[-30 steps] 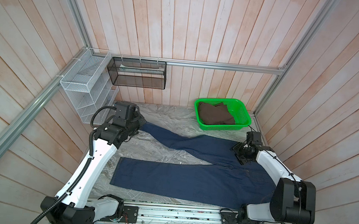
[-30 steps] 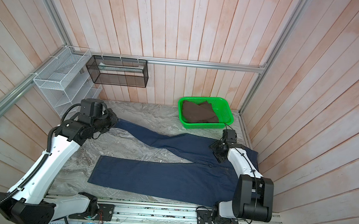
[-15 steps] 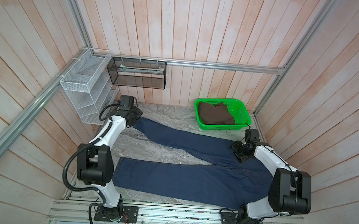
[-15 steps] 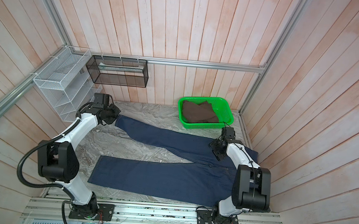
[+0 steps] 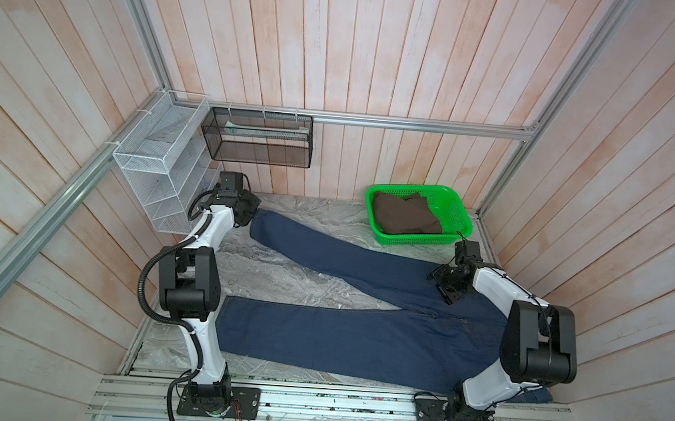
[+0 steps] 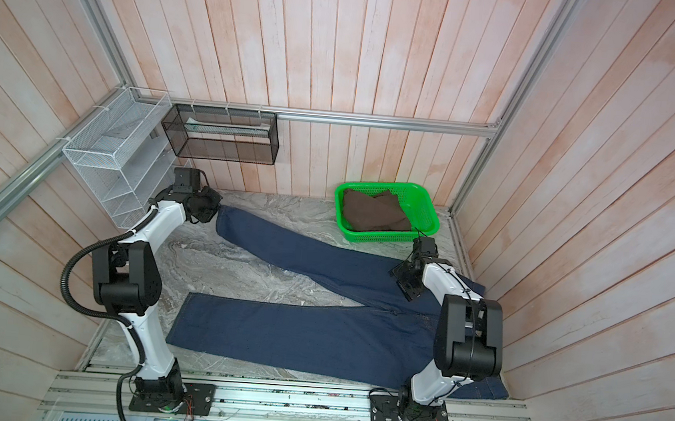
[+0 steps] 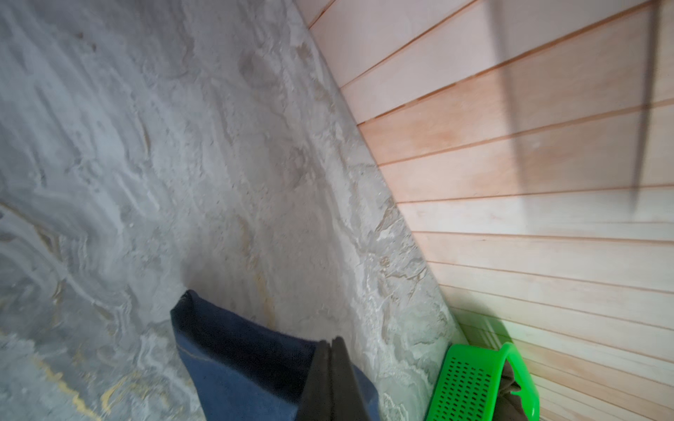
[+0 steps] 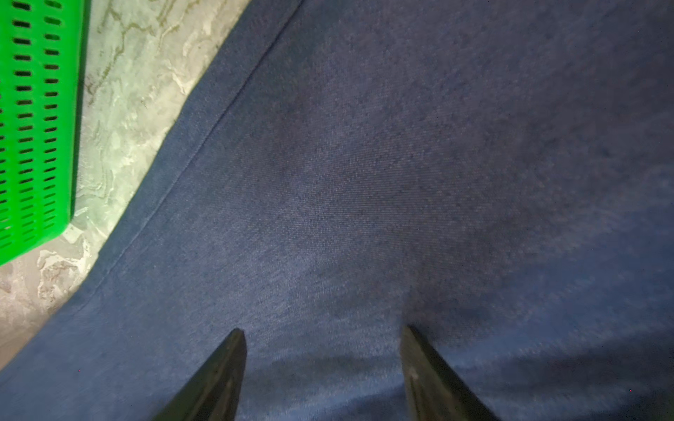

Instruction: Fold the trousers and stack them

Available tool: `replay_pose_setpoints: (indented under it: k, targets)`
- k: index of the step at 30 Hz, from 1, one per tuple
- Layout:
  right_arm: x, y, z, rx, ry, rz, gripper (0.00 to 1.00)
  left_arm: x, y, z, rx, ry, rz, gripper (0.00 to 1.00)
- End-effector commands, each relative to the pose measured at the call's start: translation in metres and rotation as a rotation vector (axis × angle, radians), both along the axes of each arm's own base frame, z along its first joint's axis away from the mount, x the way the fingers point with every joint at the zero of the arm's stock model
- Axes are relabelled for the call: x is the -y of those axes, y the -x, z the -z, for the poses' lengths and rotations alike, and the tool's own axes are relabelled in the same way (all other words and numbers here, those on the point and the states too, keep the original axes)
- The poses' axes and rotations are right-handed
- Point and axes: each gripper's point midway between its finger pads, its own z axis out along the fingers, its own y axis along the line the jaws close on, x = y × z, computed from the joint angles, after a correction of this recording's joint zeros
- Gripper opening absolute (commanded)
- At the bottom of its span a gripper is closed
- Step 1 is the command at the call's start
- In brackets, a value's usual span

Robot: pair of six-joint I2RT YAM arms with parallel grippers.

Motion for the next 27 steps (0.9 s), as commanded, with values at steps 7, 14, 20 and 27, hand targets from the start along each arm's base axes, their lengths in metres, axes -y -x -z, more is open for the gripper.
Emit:
replay_pose_setpoints:
  k: [7,14,20,27]
  targets:
    - [-0.008,-0.011,0.000,-0.003,0.028,-0.018,0.68,0.003,-0.040,0.039,-0.038,0.069,0.019,0.00]
    - [-0.009,-0.016,-0.003,0.001,0.038,-0.018,0.68,0.009,-0.060,0.040,-0.018,0.081,0.038,0.00]
    - [-0.014,-0.019,-0.004,0.003,0.036,-0.028,0.68,0.038,-0.045,0.010,0.032,0.091,0.118,0.00]
    - [-0.020,-0.016,-0.010,0.023,0.017,-0.050,0.67,0.062,0.078,-0.065,0.098,0.002,0.137,0.00]
